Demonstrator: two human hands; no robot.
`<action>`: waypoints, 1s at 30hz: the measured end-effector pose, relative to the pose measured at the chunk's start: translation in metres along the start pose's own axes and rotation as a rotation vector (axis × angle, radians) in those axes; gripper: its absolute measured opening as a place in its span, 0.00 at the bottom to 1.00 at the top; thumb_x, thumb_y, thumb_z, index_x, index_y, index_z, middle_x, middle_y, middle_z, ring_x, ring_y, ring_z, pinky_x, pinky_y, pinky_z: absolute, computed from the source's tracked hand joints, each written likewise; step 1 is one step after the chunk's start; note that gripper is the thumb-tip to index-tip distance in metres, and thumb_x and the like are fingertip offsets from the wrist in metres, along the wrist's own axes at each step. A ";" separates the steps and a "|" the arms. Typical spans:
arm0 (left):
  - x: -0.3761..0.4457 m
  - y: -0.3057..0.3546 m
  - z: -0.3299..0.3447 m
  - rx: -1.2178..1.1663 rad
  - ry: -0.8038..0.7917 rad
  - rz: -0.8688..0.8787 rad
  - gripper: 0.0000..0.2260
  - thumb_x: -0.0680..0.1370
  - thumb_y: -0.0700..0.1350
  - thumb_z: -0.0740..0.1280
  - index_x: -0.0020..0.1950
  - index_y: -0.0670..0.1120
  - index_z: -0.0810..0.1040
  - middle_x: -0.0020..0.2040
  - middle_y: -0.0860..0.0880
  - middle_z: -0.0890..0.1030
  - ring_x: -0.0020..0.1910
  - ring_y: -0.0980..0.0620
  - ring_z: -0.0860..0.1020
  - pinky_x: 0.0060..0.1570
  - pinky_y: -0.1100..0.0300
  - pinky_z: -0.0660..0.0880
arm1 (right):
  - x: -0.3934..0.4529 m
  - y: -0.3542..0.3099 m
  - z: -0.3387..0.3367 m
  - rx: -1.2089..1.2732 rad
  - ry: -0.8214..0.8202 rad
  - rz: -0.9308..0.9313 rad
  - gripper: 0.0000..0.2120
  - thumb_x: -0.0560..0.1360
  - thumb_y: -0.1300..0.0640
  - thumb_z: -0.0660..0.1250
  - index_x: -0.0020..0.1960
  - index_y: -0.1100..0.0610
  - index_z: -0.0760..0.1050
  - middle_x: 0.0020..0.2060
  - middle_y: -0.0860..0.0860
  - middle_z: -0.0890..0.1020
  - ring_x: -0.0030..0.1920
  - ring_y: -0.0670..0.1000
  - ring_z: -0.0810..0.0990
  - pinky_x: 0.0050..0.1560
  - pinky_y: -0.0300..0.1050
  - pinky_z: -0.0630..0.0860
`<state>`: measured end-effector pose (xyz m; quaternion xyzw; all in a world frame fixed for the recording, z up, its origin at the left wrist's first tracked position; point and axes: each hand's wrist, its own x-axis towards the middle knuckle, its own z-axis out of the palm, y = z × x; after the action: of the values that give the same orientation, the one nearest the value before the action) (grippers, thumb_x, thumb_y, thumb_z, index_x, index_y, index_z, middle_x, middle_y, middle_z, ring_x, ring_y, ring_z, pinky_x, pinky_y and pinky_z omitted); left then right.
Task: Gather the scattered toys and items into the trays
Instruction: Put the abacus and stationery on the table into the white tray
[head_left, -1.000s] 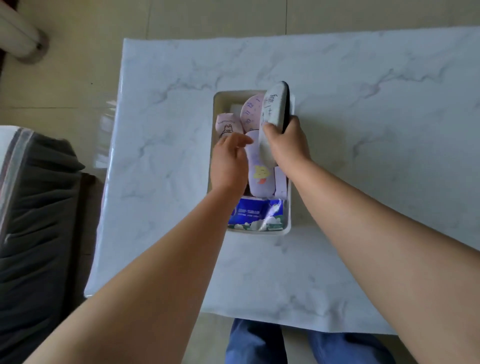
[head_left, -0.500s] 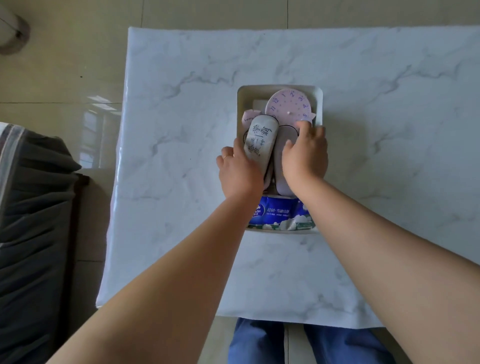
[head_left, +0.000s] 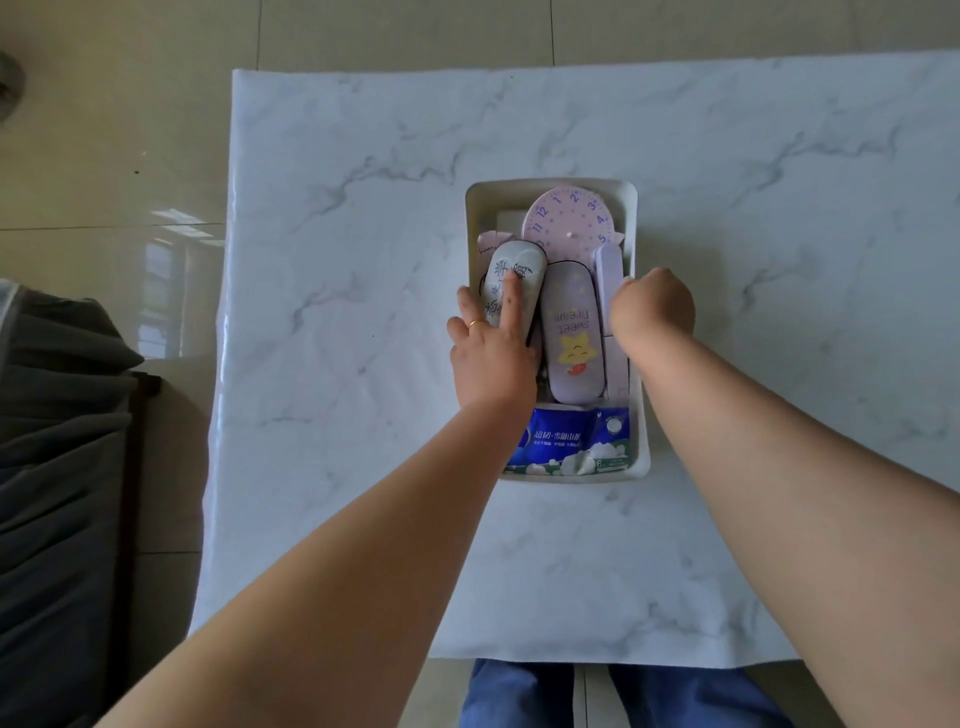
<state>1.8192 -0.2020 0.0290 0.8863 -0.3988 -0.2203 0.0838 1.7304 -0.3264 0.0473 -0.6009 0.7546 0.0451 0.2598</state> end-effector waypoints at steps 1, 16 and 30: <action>0.004 0.000 -0.001 0.022 -0.002 0.022 0.31 0.80 0.51 0.60 0.78 0.58 0.47 0.76 0.37 0.50 0.64 0.38 0.62 0.58 0.49 0.69 | 0.002 -0.002 -0.002 -0.004 -0.034 0.018 0.17 0.82 0.56 0.56 0.63 0.65 0.72 0.63 0.61 0.76 0.63 0.61 0.75 0.58 0.49 0.73; 0.115 -0.043 -0.084 0.336 0.059 0.234 0.35 0.77 0.35 0.61 0.78 0.56 0.51 0.79 0.42 0.48 0.77 0.40 0.50 0.72 0.48 0.57 | -0.044 -0.072 0.033 0.931 -0.781 0.365 0.15 0.79 0.67 0.48 0.38 0.65 0.68 0.32 0.58 0.76 0.32 0.53 0.74 0.32 0.42 0.77; 0.123 -0.086 -0.067 0.246 0.041 0.187 0.23 0.83 0.48 0.52 0.78 0.54 0.54 0.79 0.40 0.46 0.77 0.41 0.46 0.75 0.46 0.43 | -0.032 -0.164 0.056 1.072 -0.845 0.247 0.17 0.81 0.66 0.51 0.37 0.62 0.73 0.26 0.53 0.78 0.24 0.49 0.76 0.26 0.40 0.77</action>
<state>1.9792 -0.2375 0.0210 0.8532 -0.5017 -0.1428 0.0028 1.9067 -0.3222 0.0533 -0.2301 0.5697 -0.0746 0.7855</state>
